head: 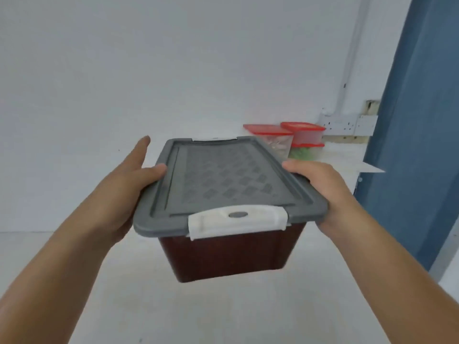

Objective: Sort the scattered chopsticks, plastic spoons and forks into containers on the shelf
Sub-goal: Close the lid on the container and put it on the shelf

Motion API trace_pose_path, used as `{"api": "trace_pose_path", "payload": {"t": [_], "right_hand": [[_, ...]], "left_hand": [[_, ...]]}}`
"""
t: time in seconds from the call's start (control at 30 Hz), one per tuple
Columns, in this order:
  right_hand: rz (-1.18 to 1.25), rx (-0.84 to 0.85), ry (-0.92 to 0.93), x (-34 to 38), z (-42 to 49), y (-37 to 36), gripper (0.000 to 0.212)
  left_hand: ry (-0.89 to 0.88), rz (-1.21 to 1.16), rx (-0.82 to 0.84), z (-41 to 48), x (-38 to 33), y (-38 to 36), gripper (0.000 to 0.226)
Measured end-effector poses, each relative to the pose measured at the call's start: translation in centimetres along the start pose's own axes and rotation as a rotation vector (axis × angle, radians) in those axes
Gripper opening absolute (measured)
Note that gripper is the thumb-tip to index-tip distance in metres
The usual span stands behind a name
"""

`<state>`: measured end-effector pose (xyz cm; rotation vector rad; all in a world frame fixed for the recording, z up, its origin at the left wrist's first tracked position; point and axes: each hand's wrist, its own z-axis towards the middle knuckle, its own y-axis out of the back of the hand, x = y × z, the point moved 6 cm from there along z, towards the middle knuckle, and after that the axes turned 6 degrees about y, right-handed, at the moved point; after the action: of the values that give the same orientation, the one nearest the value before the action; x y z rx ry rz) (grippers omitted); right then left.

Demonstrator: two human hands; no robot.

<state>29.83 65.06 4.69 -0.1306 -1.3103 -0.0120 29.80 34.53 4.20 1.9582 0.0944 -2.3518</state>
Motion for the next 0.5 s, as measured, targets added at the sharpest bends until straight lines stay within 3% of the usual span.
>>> {"api": "trace_pose_path", "payload": {"t": [0.2,0.5], "right_hand": [[0.033,-0.054,-0.028,3.0,11.4,-2.8,0.005],[0.073,-0.078,-0.165,-1.3,22.1,-5.0,0.005]], "left_hand": [[-0.027,0.110,-0.007,11.0,-5.4,-0.7,0.043],[0.076,0.129,0.003,23.1,-3.5,-1.7,0.038]]}}
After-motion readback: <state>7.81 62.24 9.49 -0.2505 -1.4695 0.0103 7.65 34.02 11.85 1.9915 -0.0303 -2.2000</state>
